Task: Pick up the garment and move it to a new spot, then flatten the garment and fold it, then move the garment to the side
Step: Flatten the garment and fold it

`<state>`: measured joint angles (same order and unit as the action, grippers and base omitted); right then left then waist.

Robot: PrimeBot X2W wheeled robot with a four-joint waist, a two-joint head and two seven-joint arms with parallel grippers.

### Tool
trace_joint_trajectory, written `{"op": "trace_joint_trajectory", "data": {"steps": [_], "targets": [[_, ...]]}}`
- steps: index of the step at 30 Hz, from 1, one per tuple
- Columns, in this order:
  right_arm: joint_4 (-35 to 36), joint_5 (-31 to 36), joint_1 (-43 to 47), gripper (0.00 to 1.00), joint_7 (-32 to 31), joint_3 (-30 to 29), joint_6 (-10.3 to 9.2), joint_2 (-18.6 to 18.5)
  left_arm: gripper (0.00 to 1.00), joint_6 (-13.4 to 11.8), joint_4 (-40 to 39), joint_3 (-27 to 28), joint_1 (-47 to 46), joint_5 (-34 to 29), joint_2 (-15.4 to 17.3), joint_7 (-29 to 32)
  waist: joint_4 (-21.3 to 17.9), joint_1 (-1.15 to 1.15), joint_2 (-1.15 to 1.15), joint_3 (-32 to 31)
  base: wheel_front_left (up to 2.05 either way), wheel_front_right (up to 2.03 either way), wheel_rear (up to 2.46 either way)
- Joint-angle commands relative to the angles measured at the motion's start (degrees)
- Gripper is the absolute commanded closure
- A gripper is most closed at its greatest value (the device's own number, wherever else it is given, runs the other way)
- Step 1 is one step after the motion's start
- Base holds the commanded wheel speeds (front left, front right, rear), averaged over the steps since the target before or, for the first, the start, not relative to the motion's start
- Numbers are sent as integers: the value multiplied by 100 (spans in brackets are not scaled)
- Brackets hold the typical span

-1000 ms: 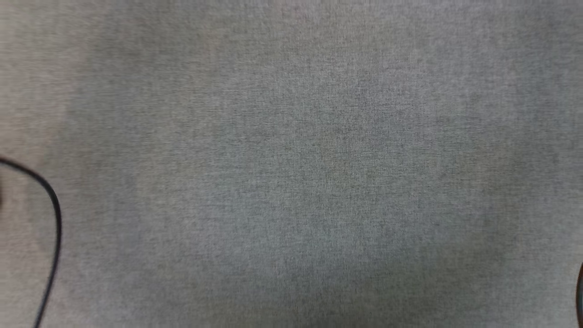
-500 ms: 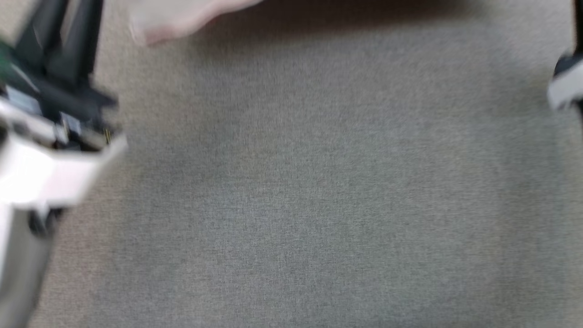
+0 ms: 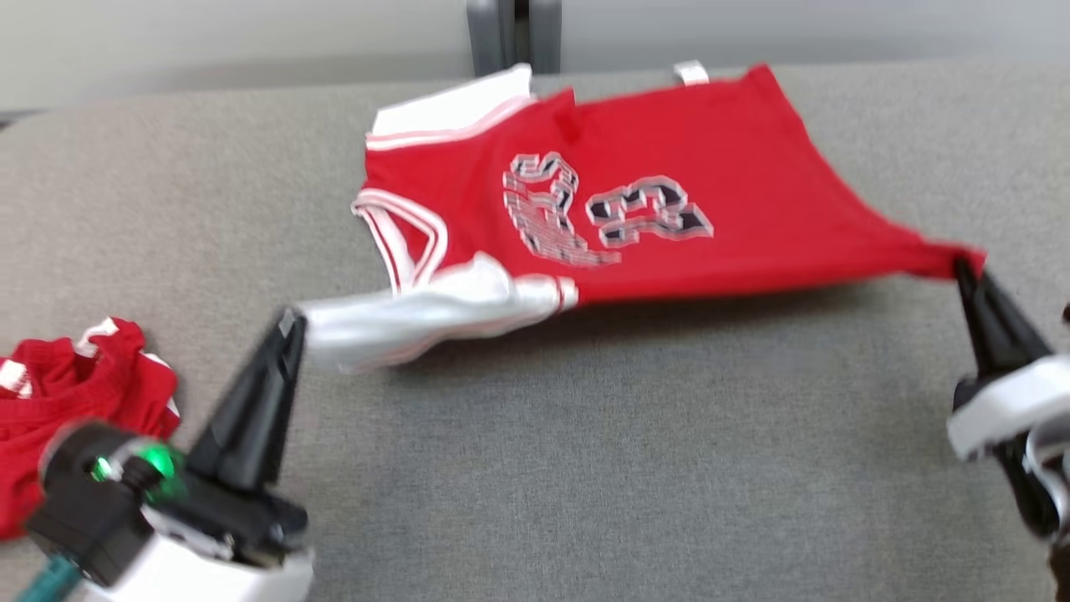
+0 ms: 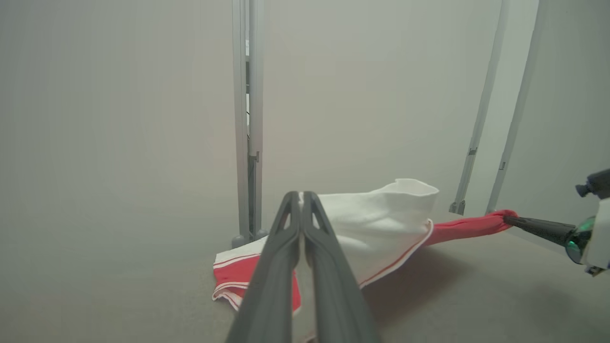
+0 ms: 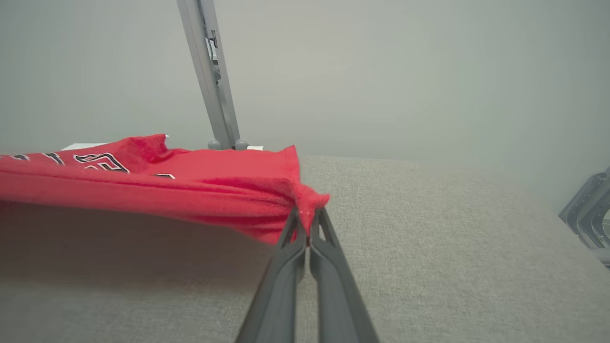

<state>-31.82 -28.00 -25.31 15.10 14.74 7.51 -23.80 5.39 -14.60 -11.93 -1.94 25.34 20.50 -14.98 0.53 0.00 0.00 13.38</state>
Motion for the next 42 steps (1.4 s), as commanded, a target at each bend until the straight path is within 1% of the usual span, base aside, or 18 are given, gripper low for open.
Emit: {"op": "trace_joint_trajectory", "data": {"steps": [1,5,7,11,13,16,18,19,22,25,30,33,37,42], "targets": [[32,41,175,100,14,-34,-4,-30,100,30,39,-12,123,-15,50,-22,45,0,0,-213,0,0,0],[173,90,825,100,11,-142,-4,-54,100,99,146,-188,652,-125,159,-22,120,0,0,-489,0,0,0],[256,133,1148,100,11,-235,-4,-100,100,48,183,-255,906,-190,202,-4,150,0,0,-604,0,0,0],[468,165,1770,100,-45,-441,-4,-156,100,47,132,-336,1289,-116,269,81,207,0,0,-686,0,0,0],[653,166,2004,100,-168,-529,-4,-164,100,45,105,-381,1357,-144,350,184,217,0,0,-674,0,0,0],[965,181,2118,100,-428,-599,-4,-130,100,11,164,-401,1194,-153,344,334,172,0,0,-596,0,0,0],[1014,241,2030,100,-674,-636,-4,-90,100,-78,295,-378,981,-66,231,433,149,0,0,-528,0,0,0],[993,330,1932,100,-804,-652,-4,-70,100,-85,391,-372,875,76,117,492,137,0,0,-489,0,0,0],[856,504,1563,100,-1046,-588,-3,101,100,-14,800,-482,427,188,17,660,108,0,0,-367,0,0,0],[503,685,1148,100,-1206,-459,-4,205,100,48,1366,-582,-127,207,-57,744,98,0,0,-249,0,0,0],[-180,841,484,100,-1073,-282,-4,333,100,125,2286,-808,-961,75,-146,531,72,0,0,-50,0,0,0],[-543,864,159,100,-953,-152,-4,385,100,163,2785,-1005,-1351,-24,-110,426,50,0,0,45,0,0,0],[-888,883,-123,100,-845,-7,-4,415,100,189,3242,-1169,-1665,-84,-89,325,21,0,0,157,0,0,0],[-1416,779,-528,100,-678,261,-4,533,100,203,3837,-1265,-2057,-4,-95,147,-32,0,0,271,0,0,0]]}}
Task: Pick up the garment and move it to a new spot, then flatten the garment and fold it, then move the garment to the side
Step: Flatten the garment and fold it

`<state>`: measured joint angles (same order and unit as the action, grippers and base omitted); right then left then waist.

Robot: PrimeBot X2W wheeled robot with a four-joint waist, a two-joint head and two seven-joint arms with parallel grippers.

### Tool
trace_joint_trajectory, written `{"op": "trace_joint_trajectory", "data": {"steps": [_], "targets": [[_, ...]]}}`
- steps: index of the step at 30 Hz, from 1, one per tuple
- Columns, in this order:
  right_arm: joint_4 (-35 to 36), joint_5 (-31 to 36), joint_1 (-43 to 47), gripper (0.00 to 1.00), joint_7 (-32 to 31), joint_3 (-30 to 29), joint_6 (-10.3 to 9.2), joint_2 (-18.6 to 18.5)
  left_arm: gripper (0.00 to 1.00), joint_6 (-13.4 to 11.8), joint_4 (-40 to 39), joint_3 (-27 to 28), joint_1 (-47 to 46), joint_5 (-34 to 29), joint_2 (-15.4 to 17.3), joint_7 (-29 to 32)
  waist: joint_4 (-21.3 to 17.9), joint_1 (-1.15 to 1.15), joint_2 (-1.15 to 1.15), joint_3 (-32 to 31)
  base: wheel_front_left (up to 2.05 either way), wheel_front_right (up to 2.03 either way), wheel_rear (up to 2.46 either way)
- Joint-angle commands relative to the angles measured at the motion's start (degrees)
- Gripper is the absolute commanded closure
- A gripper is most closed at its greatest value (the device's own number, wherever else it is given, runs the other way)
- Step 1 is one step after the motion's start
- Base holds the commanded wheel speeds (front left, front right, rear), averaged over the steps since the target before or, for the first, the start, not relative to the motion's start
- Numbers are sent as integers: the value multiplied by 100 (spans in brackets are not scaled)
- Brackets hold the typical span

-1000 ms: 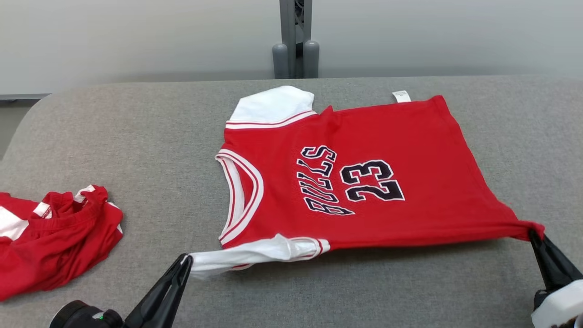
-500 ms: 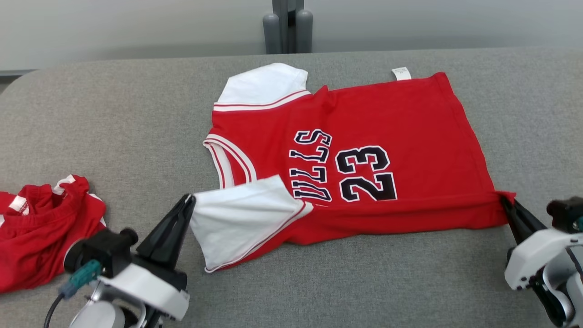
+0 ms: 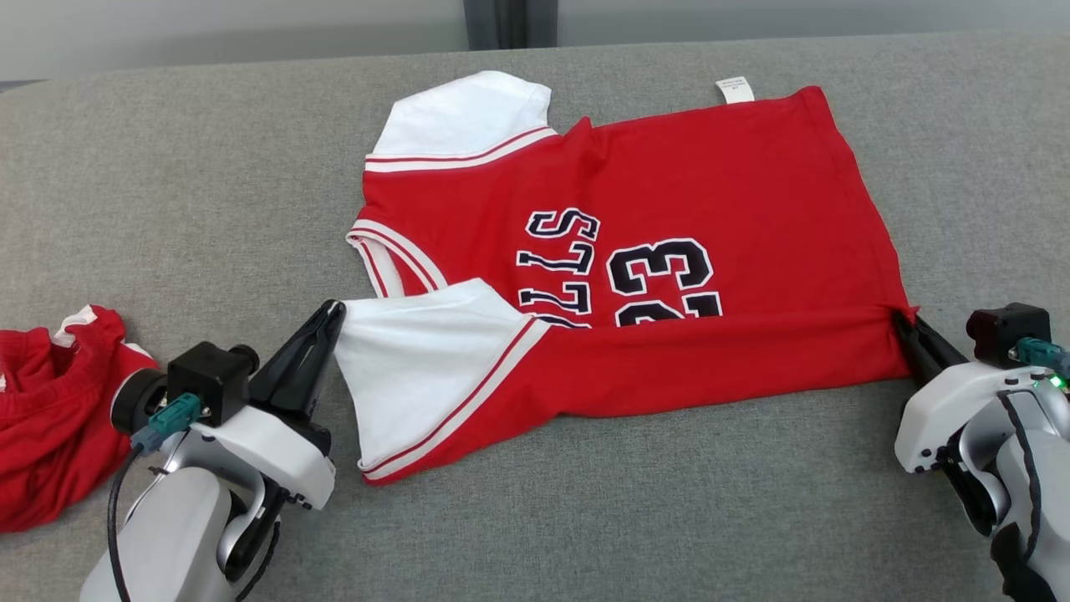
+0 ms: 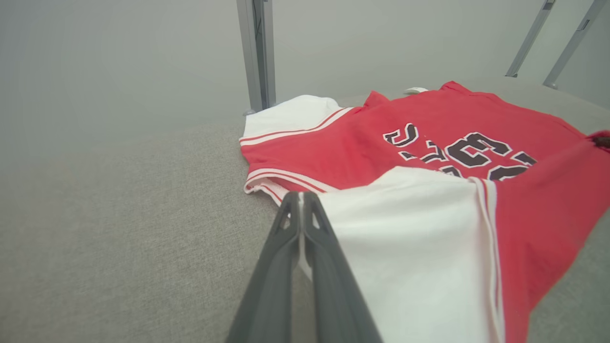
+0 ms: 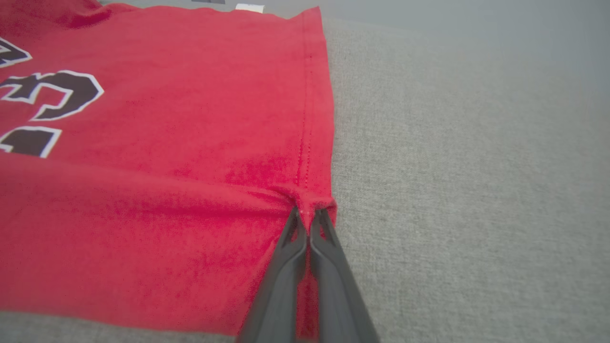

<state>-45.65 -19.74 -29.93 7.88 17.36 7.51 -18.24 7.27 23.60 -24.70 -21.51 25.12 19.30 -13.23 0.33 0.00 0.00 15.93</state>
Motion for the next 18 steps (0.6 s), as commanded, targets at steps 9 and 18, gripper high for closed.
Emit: {"op": "trace_joint_trajectory", "data": {"steps": [9,18], "targets": [[-742,-347,-519,72,423,323,-3,180,96,18,730,-239,-453,474,-144,-134,-37,0,0,70,0,0,0],[-665,-727,-398,0,732,401,-3,98,0,-91,667,83,-321,828,-225,-193,-37,0,0,-73,0,0,0]]}}
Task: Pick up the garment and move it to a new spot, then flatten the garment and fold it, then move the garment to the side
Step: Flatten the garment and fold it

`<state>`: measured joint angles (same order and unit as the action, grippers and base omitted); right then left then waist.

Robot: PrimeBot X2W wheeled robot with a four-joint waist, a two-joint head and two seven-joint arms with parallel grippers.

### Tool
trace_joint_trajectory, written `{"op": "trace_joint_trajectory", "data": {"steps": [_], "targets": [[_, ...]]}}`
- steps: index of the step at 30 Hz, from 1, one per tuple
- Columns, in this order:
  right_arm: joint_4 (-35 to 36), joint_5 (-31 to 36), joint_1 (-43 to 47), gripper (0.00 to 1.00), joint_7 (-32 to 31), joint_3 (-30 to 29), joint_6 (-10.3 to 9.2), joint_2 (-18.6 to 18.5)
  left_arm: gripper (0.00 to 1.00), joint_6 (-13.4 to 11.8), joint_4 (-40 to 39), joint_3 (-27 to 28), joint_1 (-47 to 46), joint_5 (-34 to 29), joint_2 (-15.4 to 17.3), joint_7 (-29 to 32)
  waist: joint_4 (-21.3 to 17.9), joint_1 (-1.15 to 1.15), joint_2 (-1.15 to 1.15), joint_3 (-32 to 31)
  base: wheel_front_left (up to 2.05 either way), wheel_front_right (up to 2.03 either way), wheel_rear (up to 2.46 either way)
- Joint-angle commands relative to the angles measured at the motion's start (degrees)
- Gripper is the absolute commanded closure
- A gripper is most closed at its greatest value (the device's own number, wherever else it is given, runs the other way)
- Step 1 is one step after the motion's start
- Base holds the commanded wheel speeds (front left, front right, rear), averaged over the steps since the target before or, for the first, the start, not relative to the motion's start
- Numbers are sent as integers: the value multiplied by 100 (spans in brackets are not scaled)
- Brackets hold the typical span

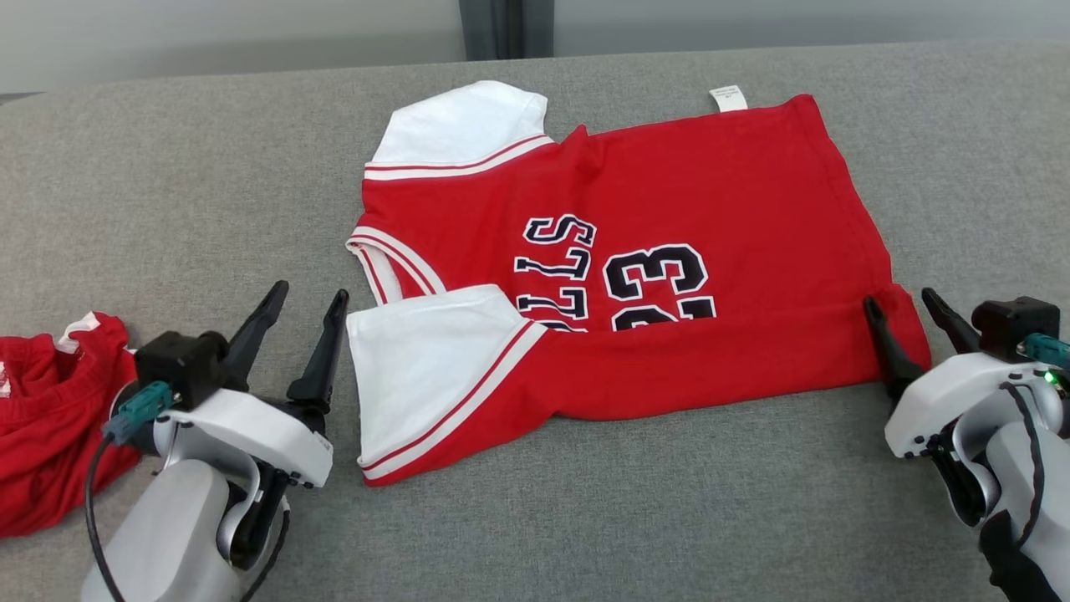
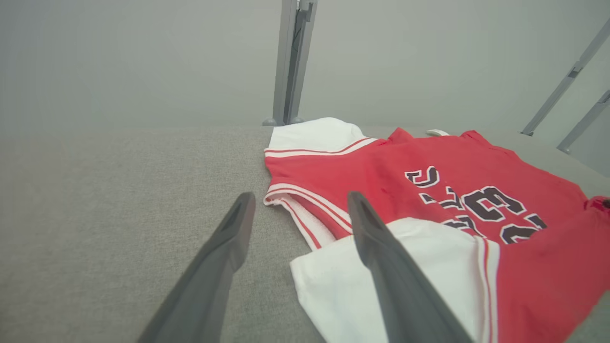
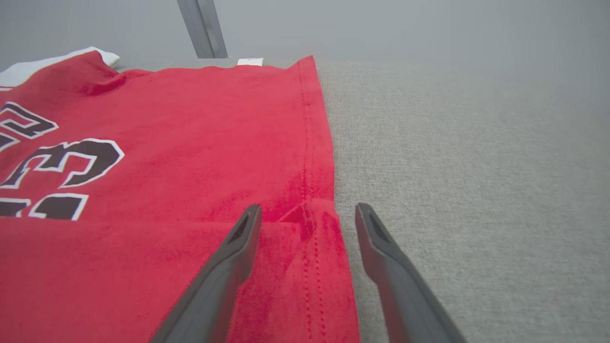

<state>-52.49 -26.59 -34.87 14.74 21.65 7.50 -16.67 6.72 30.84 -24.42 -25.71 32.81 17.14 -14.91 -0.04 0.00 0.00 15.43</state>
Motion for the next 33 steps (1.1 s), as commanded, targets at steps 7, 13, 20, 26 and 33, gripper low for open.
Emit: {"op": "trace_joint_trajectory", "data": {"steps": [7,13,20,26,33], "targets": [[617,5,661,0,55,-628,-2,-197,0,-159,-770,300,1129,606,-253,214,15,0,0,-95,0,0,0],[844,131,941,0,57,-956,-2,-170,0,-494,-1800,240,2056,808,-60,768,9,0,0,-63,0,0,0],[873,225,947,0,57,-1037,-2,-97,0,-637,-2422,102,2343,896,29,1241,36,0,0,-12,0,0,0],[702,154,849,0,58,-910,-2,-5,55,-817,-2484,46,2344,942,53,1571,8,0,0,37,0,0,0],[276,-353,625,0,-150,-435,-2,41,100,-948,-2471,25,2219,917,91,1758,-11,0,0,107,0,0,0]]}}
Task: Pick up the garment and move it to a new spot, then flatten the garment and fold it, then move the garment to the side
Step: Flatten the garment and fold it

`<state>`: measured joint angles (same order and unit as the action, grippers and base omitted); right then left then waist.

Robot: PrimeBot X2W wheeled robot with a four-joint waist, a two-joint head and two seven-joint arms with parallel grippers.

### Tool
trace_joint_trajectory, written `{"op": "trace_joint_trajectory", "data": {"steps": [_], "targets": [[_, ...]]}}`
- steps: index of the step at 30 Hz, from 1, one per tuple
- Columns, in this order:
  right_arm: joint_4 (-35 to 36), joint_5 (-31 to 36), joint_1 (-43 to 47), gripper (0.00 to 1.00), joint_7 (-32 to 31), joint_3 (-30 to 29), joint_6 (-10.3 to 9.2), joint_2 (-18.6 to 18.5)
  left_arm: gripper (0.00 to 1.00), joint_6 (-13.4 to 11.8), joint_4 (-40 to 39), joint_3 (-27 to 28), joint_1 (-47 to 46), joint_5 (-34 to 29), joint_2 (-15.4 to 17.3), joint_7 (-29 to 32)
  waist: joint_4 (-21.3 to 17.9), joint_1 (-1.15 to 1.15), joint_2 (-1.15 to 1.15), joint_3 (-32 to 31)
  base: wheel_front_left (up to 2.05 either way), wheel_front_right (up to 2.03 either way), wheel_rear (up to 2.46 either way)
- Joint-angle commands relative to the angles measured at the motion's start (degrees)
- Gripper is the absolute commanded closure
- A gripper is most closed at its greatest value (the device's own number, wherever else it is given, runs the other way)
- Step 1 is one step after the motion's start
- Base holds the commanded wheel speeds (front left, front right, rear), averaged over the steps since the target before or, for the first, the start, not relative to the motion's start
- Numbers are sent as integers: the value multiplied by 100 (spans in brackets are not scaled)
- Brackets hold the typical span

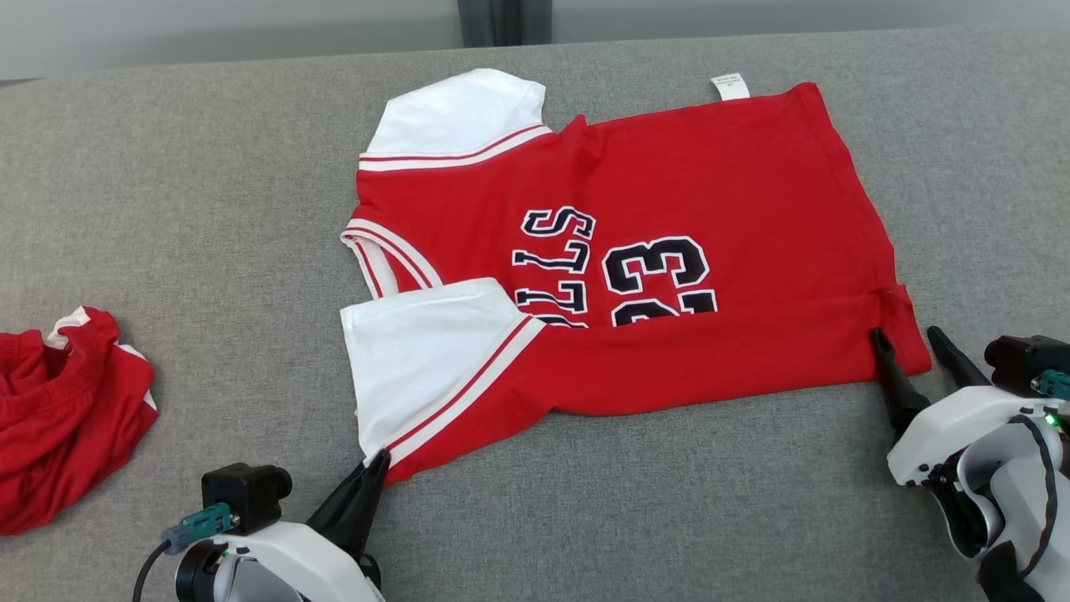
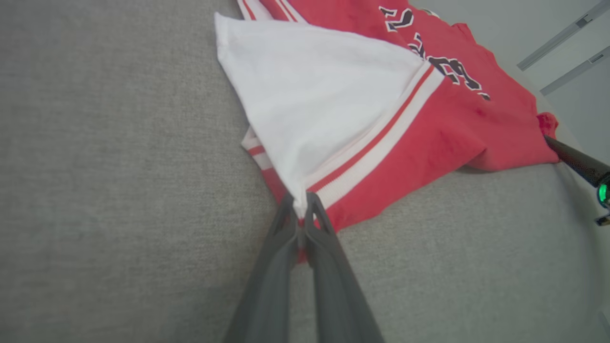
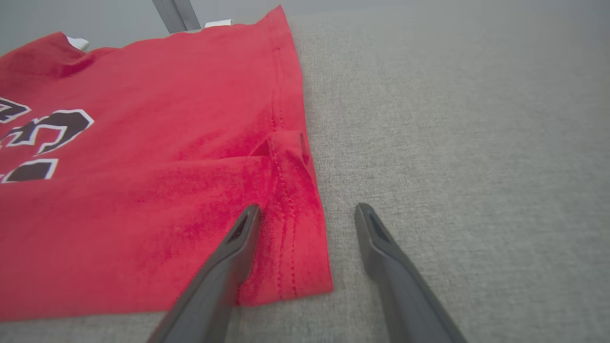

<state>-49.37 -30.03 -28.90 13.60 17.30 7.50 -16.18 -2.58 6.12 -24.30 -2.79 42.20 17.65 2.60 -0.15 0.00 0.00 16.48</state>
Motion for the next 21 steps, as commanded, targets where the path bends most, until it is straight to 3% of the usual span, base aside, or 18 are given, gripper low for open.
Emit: {"op": "trace_joint_trajectory", "data": {"steps": [1,7,8,10,11,21], "targets": [[-108,-60,-20,0,-51,61,-2,-25,100,-30,-9,7,-83,-14,49,36,2,0,0,10,0,0,0],[-357,-469,-62,0,-241,497,0,13,100,-40,-38,-28,-116,-38,103,102,76,0,0,5,0,0,0],[-349,-509,-20,49,-266,602,2,20,100,-32,-38,-42,-117,-41,106,112,87,0,0,-5,0,0,0],[-311,-621,87,96,-236,751,6,-21,100,-22,-44,-65,-108,-62,130,129,99,0,0,-31,0,0,0],[-292,-657,140,100,-217,827,6,-65,100,-15,-42,-74,-91,-67,148,127,102,0,0,-48,0,0,0],[124,-1147,586,100,-128,1226,-6,-580,100,-69,-259,-124,239,-128,412,217,52,0,0,-278,0,0,0]]}}
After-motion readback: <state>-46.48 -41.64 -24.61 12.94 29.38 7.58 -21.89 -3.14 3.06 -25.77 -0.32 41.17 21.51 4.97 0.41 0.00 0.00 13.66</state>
